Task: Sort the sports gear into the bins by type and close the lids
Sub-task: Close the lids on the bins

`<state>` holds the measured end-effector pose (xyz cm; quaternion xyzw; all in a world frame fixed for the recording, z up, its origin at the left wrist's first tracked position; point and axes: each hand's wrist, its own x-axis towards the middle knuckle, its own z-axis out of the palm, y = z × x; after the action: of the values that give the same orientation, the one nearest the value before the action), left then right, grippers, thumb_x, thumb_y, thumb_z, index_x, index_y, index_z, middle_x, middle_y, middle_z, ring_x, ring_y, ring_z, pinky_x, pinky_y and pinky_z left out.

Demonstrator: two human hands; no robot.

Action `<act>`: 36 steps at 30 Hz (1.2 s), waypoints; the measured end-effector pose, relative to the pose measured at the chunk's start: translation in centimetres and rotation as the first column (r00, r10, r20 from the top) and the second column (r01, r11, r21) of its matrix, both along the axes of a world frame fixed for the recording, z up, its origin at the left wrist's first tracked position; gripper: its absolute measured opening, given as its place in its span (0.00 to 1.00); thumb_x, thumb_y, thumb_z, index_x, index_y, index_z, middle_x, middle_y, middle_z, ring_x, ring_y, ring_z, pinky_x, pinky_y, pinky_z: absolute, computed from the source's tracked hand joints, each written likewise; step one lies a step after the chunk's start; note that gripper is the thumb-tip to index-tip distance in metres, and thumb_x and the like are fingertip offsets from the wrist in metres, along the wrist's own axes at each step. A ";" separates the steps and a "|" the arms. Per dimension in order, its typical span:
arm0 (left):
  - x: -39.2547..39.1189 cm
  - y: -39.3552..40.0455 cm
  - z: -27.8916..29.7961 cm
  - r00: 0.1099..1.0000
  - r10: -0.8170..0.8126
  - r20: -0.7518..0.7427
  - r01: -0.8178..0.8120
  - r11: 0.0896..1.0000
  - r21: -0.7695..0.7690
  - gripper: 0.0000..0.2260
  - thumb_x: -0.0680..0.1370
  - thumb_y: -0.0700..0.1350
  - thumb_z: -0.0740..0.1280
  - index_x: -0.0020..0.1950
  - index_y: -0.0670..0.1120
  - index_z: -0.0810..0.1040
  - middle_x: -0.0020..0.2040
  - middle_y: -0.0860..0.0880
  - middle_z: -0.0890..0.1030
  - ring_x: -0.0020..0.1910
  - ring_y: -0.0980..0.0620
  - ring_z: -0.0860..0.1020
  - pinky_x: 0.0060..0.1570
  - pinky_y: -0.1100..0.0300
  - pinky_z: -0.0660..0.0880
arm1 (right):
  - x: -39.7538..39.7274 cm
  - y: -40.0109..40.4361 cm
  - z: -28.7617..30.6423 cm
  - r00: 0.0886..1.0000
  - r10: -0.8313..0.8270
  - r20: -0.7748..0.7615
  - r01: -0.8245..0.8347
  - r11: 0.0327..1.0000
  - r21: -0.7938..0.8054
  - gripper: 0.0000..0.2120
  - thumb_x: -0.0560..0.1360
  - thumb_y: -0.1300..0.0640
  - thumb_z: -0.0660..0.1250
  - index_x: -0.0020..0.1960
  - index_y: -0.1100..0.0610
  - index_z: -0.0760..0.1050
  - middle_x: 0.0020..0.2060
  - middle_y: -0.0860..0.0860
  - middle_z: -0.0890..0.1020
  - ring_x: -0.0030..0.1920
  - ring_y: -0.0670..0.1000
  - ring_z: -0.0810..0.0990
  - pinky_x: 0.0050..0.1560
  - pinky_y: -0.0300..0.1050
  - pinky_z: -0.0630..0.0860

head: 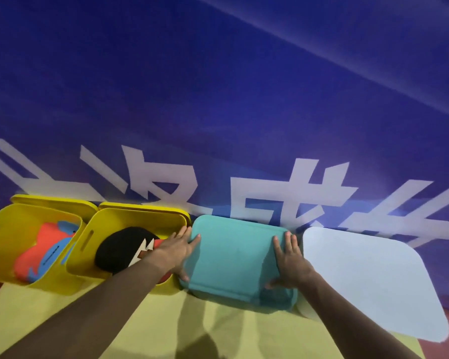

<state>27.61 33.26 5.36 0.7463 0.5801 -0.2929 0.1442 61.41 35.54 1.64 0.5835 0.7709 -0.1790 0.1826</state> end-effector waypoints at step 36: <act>-41.2 -4.1 3.1 0.972 0.129 0.198 -0.180 0.946 0.269 0.29 0.82 0.63 0.52 0.81 0.53 0.57 0.79 0.48 0.65 0.77 0.45 0.64 0.74 0.46 0.65 | -38.7 2.3 3.2 0.985 0.115 0.130 -0.131 0.984 0.123 0.31 0.80 0.44 0.62 0.79 0.53 0.59 0.81 0.56 0.48 0.81 0.61 0.50 0.76 0.69 0.56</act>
<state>-13.58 29.17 8.43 0.7344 0.6579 -0.1264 0.1088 22.69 37.85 4.88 0.5553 0.8029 -0.0801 0.2014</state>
